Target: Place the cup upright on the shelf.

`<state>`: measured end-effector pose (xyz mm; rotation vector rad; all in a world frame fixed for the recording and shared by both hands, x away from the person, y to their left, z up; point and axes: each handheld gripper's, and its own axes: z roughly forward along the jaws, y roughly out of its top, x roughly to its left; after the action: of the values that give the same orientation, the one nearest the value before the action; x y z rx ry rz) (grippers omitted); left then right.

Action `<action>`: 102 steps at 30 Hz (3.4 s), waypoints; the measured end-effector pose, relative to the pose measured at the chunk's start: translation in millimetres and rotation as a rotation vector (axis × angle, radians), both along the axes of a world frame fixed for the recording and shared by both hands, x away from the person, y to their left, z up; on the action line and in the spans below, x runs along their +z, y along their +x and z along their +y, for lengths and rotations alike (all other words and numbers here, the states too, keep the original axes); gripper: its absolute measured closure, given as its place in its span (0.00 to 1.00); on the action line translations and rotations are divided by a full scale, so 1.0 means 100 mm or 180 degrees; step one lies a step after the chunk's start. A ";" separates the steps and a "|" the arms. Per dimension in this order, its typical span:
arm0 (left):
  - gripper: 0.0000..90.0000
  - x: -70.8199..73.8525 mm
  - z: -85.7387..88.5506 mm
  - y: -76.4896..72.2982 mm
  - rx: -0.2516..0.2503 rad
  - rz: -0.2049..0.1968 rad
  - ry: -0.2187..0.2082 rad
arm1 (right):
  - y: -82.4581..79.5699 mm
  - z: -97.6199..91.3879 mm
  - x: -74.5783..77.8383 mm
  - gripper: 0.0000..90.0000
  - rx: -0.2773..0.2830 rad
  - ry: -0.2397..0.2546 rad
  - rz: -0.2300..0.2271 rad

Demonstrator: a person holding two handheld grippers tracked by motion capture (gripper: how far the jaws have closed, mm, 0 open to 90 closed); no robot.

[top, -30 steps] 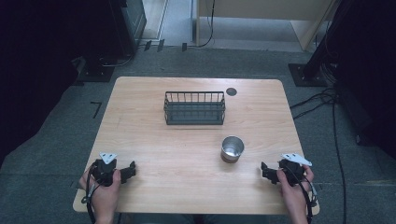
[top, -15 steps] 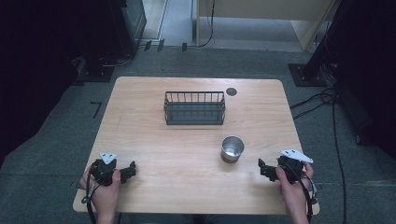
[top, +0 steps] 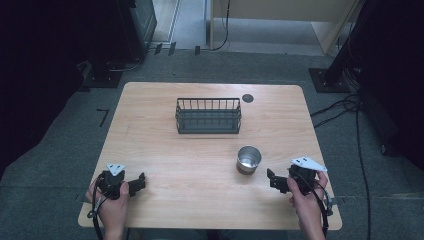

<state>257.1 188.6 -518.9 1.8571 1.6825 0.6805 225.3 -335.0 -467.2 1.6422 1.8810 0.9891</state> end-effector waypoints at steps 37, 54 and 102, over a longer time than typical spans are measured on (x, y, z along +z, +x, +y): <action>0.00 0.00 0.00 0.00 -0.0011 0.0004 -0.0002 | 0.17 0.65 0.02 0.00 0.0421 0.0082 -0.0051; 0.00 0.00 0.00 0.00 -0.0010 0.0004 -0.0003 | 0.34 0.85 -0.02 0.00 0.0414 0.0008 -0.0041; 0.00 0.00 0.00 0.01 -0.0012 0.0003 -0.0002 | 0.49 0.97 -0.04 0.16 0.0293 -0.0237 -0.0102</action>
<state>257.6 188.5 -518.8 1.8600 1.6793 0.6777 274.1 -238.3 -471.6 1.5008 1.9633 0.9640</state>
